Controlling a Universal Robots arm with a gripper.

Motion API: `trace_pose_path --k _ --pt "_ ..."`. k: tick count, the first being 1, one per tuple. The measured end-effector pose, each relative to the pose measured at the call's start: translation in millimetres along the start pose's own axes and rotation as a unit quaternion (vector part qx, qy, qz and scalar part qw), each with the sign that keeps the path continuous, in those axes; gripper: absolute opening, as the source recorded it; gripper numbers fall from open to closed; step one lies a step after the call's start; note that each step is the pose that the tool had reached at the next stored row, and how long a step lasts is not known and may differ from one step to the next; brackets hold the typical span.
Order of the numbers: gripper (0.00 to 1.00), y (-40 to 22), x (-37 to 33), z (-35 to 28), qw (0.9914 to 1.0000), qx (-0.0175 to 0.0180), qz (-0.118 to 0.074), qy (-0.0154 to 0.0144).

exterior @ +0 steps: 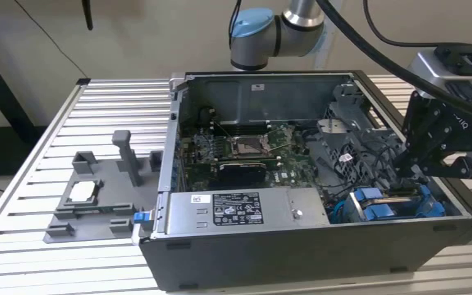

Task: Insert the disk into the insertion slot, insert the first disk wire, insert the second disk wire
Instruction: 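Insert the second disk wire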

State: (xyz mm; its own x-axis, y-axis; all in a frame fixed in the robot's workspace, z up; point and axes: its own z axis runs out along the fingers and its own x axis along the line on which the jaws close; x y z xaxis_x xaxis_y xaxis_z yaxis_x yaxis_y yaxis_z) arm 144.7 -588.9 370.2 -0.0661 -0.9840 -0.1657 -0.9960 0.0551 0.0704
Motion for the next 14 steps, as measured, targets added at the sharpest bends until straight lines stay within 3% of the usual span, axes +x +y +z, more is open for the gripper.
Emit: trace_pose_path --k 14 --pt "0.24 0.0 0.0 0.0 0.99996 -0.0006 -0.001 -0.0087"
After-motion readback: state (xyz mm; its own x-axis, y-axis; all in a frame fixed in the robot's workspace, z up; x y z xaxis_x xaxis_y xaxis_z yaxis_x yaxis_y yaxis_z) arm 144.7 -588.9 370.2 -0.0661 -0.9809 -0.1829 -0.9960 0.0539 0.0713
